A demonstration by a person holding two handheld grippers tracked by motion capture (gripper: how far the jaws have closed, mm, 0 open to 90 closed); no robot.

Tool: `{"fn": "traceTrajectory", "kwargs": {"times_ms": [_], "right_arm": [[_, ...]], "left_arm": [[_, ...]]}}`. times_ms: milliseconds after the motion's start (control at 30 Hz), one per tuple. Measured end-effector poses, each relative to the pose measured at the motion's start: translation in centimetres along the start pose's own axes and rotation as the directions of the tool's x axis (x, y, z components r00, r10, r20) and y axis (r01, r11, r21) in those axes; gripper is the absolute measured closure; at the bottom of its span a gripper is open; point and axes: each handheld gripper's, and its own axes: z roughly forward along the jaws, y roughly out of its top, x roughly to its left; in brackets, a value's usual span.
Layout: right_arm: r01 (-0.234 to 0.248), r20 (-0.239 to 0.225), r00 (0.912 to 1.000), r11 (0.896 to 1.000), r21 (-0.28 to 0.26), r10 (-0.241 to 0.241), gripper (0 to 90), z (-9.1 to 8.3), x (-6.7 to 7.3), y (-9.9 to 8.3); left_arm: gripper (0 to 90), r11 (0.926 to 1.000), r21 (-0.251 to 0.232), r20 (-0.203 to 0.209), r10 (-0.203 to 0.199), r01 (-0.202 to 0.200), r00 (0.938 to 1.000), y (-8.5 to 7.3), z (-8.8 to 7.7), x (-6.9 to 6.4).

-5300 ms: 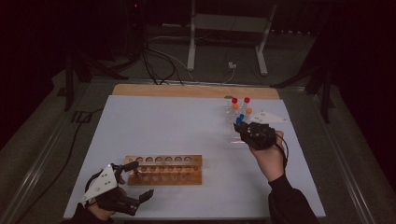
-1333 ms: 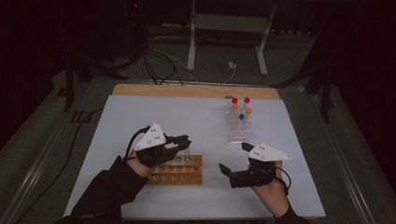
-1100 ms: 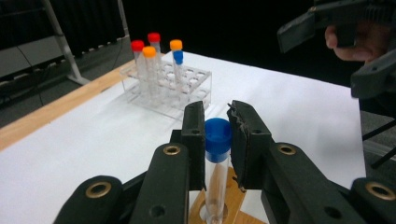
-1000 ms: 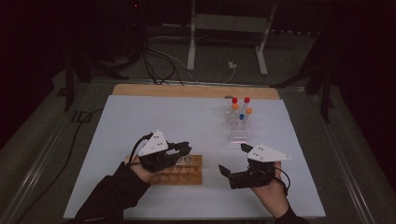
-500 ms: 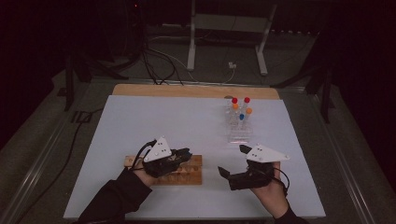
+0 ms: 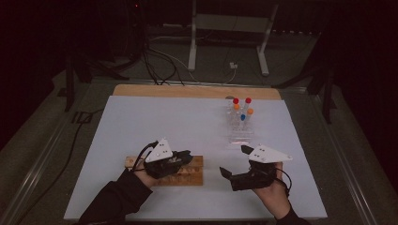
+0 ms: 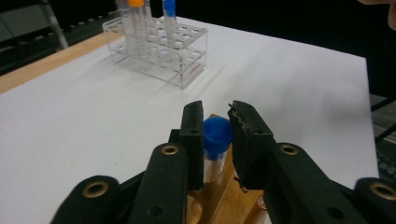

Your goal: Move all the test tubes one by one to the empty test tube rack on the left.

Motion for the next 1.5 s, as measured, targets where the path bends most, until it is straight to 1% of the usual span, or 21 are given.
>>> {"fn": "traceTrajectory", "kwargs": {"times_ms": [100, 133, 200, 333, 400, 467, 533, 600, 633, 700, 733, 833, 900, 967, 1000, 1033, 1133, 1267, 1367, 1400, 1500], "right_arm": [[0.002, 0.004, 1.0000, 1.000, -0.010, -0.002, 0.0, -0.2, -0.1, 0.1], [0.010, 0.013, 0.9999, 1.000, -0.014, -0.010, 0.0, -0.2, -0.1, 0.2], [0.019, 0.028, 0.9994, 0.999, -0.028, -0.018, 0.0, -0.5, -0.4, 0.5], [0.015, 0.055, 0.9984, 0.999, -0.049, -0.013, 0.0, -0.6, -1.3, 1.1], [0.035, 0.070, 0.9970, 0.998, -0.049, -0.032, 0.0, -0.7, -1.7, 1.5], [0.031, 0.093, 0.9953, 0.997, -0.064, -0.025, 0.0, -0.7, -2.3, 1.9], [0.013, 0.121, 0.9927, 0.997, -0.073, -0.004, 0.0, -0.7, -3.2, 2.4], [0.011, 0.138, 0.9904, 0.997, -0.079, 0.000, 0.0, -0.6, -4.0, 2.8], [0.008, 0.158, 0.9875, 0.997, -0.080, 0.005, 0.0, -0.5, -4.6, 3.0], [0.003, 0.177, 0.9843, 0.998, -0.071, 0.010, 0.0, -0.2, -5.4, 3.1], [-0.005, 0.186, 0.9824, 0.998, -0.066, 0.017, 3.1, 0.0, -5.9, 3.1], [-0.043, 0.197, 0.9790, 0.998, -0.045, 0.051, 6.3, 0.7, -7.4, 2.9], [-0.054, 0.204, 0.9772, 0.998, -0.027, 0.059, 15.2, 1.2, -8.2, 2.6], [-0.069, 0.214, 0.9744, 0.998, -0.013, 0.070, 20.2, 1.7, -9.0, 2.2], [-0.082, 0.233, 0.9693, 0.997, 0.006, 0.078, 22.8, 2.2, -9.5, 2.0], [-0.089, 0.240, 0.9673, 0.996, 0.019, 0.082, 27.0, 2.5, -9.9, 1.8], [-0.119, 0.256, 0.9617, 0.991, 0.063, 0.099, 36.6, 3.5, -11.0, 1.2], [-0.156, 0.271, 0.9547, 0.982, 0.108, 0.122, 44.5, 4.8, -12.2, 0.6], [-0.177, 0.278, 0.9507, 0.977, 0.123, 0.137, 47.3, 5.5, -12.8, 0.4], [-0.194, 0.285, 0.9465, 0.973, 0.124, 0.152, 48.6, 5.8, -13.1, 0.3], [-0.227, 0.281, 0.9420, 0.966, 0.127, 0.184, 52.7, 6.5, -13.6, 0.3]], "left_arm": [[58.4, 0.9998, -0.014, 0.002, 0.012, -0.012, 0.9999, 0.3, -0.3, -0.3], [52.5, 0.9998, -0.020, 0.001, 0.007, -0.007, 1.0000, 0.5, -0.5, -0.4], [36.0, 0.9994, -0.035, -0.009, 0.005, -0.006, 0.9999, 0.9, -1.1, -0.7], [17.6, 0.9973, -0.070, 0.000, -0.023, 0.023, 0.9997, 1.4, -2.7, -0.8], [12.2, 0.9954, -0.089, -0.018, -0.036, 0.035, 0.9992, 1.4, -3.4, -0.8], [5.7, 0.9947, -0.095, -0.025, -0.042, 0.039, 0.9988, 1.2, -4.4, -0.8], [4.0, 0.9954, -0.091, -0.026, -0.034, 0.031, 0.9991, 1.0, -5.1, -0.9], [2.3, 0.9958, -0.088, -0.030, -0.027, 0.024, 0.9992, 0.7, -6.0, -1.1], [2.4, 0.9955, -0.092, -0.047, -0.024, 0.019, 0.9986, 0.5, -6.3, -1.2], [2.4, 0.9942, -0.103, -0.052, -0.037, 0.032, 0.9979, 0.1, -7.1, -1.3], [2.4, 0.9937, -0.107, -0.061, -0.040, 0.033, 0.9974, -0.2, -7.5, -1.4], [2.4, 0.9923, -0.117, -0.070, -0.048, 0.040, 0.9964, -0.8, -8.5, -1.8], [2.4, 0.9918, -0.120, -0.070, -0.053, 0.045, 0.9961, -1.2, -8.9, -1.9], [2.4, 0.9912, -0.122, -0.073, -0.059, 0.050, 0.9956, -1.6, -9.2, -1.9], [2.4, 0.9911, -0.122, -0.075, -0.062, 0.053, 0.9952, -1.9, -9.3, -1.9], [2.4, 0.9909, -0.122, -0.081, -0.067, 0.056, 0.9944, -2.1, -9.4, -1.9], [2.4, 0.9909, -0.119, -0.083, -0.074, 0.064, 0.9938, -2.5, -9.5, -1.8], [2.4, 0.9915, -0.116, -0.084, -0.068, 0.058, 0.9942, -2.7, -9.5, -1.8], [2.3, 0.9914, -0.116, -0.082, -0.070, 0.061, 0.9941, -2.8, -9.5, -1.7], [2.4, 0.9912, -0.117, -0.082, -0.071, 0.061, 0.9941, -2.8, -9.5, -1.8], [2.4, 0.9915, -0.114, -0.079, -0.072, 0.062, 0.9943, -2.9, -9.4, -1.7]]}}
